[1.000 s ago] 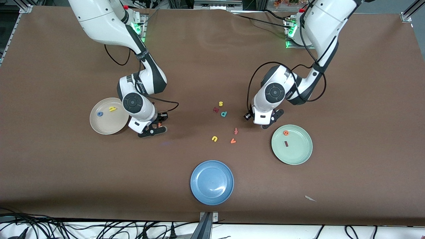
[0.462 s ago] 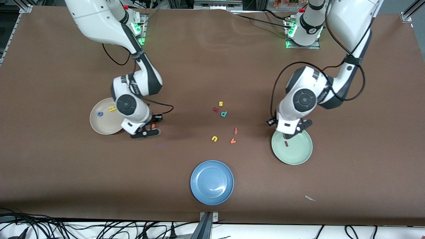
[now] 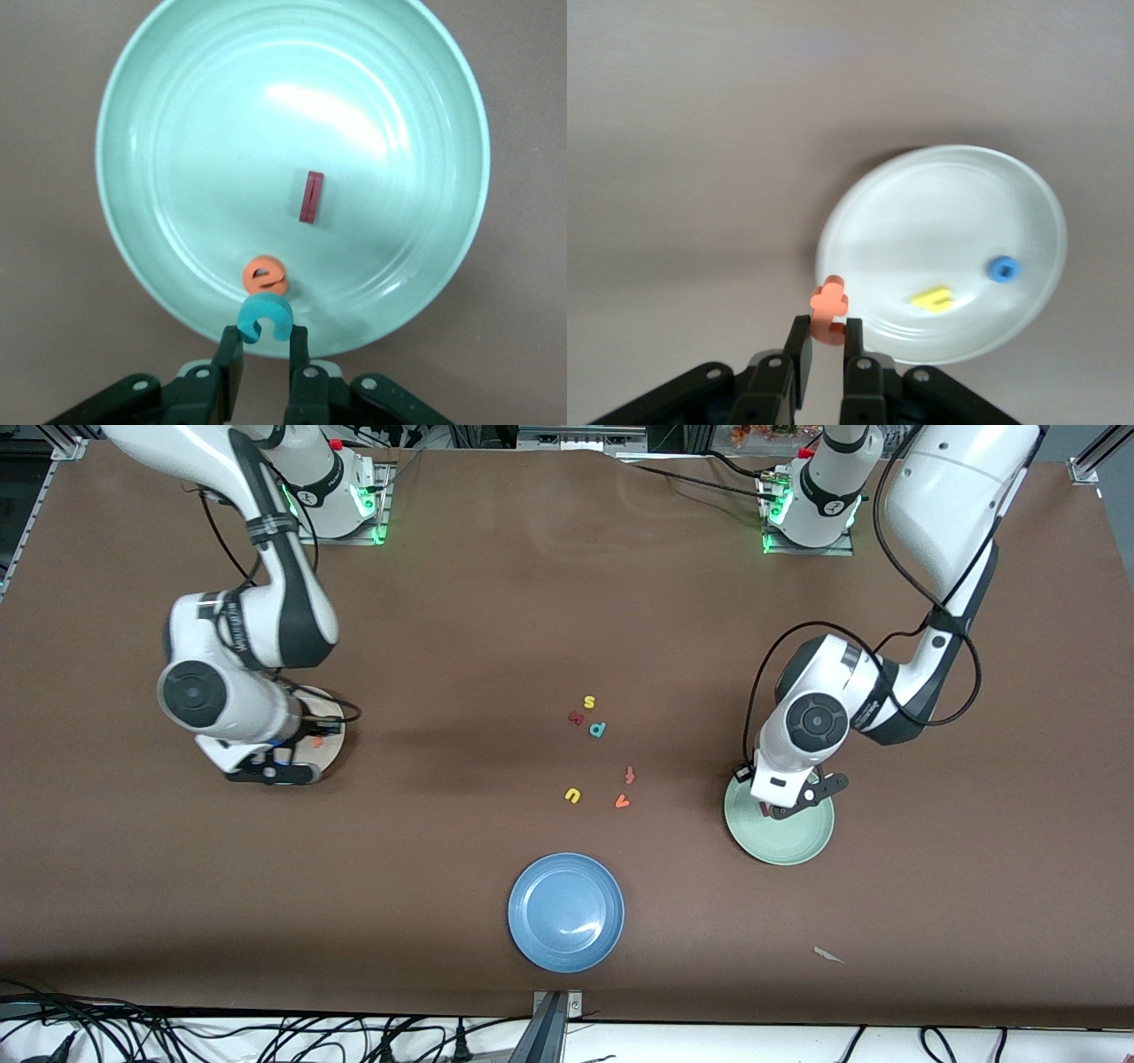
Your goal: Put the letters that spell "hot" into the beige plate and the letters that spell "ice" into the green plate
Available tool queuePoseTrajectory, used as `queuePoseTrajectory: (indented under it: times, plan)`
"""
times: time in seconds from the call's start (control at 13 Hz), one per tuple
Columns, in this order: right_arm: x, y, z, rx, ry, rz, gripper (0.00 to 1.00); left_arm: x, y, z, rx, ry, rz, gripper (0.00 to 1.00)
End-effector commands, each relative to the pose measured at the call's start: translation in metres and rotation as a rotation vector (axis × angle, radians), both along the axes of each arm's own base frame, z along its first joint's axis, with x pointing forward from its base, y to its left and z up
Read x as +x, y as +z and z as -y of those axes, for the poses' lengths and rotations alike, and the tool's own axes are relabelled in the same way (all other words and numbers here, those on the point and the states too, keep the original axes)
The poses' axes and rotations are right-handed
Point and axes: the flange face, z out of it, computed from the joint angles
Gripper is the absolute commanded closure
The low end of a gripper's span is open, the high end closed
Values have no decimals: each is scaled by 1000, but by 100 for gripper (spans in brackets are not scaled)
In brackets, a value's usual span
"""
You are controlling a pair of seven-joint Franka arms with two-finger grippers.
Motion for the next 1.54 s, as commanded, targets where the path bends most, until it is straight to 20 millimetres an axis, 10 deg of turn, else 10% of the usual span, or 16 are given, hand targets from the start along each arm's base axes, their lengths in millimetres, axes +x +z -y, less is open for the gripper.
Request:
queuePoseTrajectory:
  times: [0.0,0.38,0.46,0.62,0.69,1.46]
  plan:
    - [-8,-36,40,-23,11,-36,90,12,2,8,-4,-19,24,11]
    - [-24,-90,55,-38,7,4,88,25,46,10,-8,-18,76,0]
    - [-25,-92,55,-40,7,0,78,26,63,11,-7,-26,99,0]
    - [-23,-85,54,-36,5,8,15,27,106,9,8,-37,137,0]
    - [-19,-73,53,-27,5,24,2,30,126,5,18,-92,121,0]
    - [6,207,73,47,-69,45,0,14,308,-57,-128,-581,-19,0]
